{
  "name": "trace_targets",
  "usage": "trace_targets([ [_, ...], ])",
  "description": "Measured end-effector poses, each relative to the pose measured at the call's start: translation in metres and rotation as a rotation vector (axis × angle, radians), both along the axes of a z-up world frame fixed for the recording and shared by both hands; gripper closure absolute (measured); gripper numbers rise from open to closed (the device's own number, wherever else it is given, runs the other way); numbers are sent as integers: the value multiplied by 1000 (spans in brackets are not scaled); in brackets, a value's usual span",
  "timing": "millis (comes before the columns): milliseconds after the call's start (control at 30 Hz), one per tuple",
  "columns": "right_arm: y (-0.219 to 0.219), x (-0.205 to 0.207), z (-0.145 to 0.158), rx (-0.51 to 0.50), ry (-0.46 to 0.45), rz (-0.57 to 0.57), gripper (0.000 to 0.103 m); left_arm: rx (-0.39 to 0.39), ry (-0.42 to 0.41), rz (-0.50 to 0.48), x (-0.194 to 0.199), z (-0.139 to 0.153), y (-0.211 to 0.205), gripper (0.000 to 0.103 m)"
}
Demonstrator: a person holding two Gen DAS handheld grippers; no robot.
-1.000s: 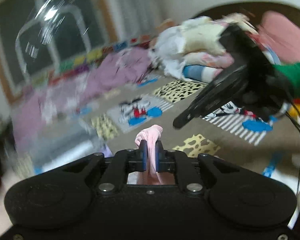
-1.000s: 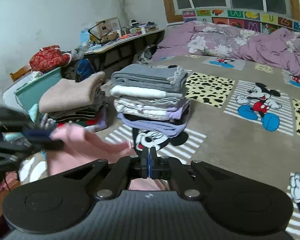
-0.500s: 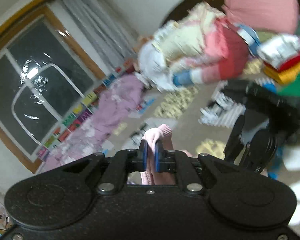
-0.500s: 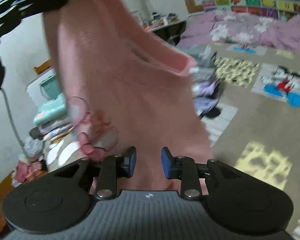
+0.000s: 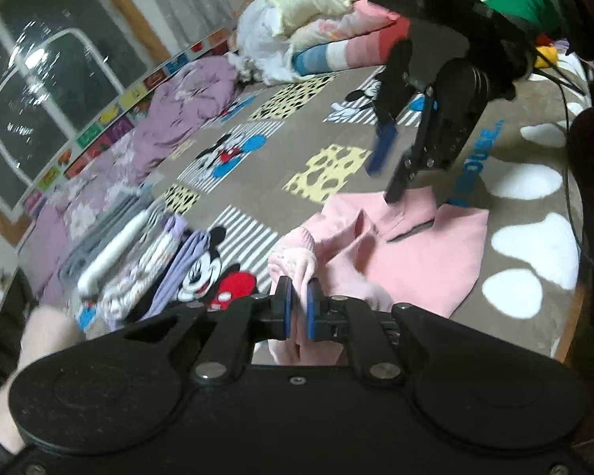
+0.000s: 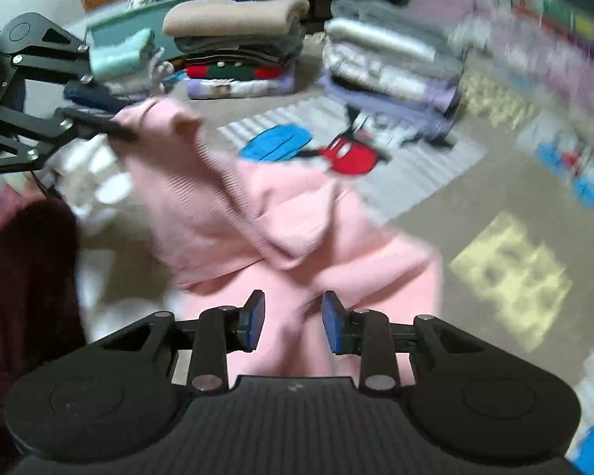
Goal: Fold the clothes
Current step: 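Lift the pink sweatshirt with both grippers, shaking it open to hang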
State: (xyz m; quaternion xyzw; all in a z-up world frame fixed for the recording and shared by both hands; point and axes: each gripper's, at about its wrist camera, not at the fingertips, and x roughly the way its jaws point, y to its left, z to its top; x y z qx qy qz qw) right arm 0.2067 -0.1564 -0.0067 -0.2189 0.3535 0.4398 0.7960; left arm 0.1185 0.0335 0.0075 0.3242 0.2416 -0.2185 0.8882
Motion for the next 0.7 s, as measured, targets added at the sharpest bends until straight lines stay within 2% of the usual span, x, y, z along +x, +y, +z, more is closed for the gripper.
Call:
trace_targets([
  [33,5,-3,1,-31,-69,18,59,-9,2,11,-1,-3,3,97],
  [100,19,-8,0,-97,-200,75,41,-25,3,27,-3,-6,9,97],
  [133,25,-9,-3,-126,-258,110,39,-33,3,35,-3,-7,12,97],
  [233,46,-13,-20,-223,-399,223,39,-57,3,58,-5,-11,20,97],
  [367,65,-10,-30,-269,-500,332,40,-76,1,77,-11,-19,29,97],
  [500,82,-13,-35,-338,-645,491,39,-88,-1,85,-15,-24,34,97],
  [600,90,-13,-38,-405,-709,611,42,-87,-8,85,-20,-26,33,97],
  [700,97,-14,-41,-437,-726,706,42,-80,-15,87,-24,-28,34,97],
])
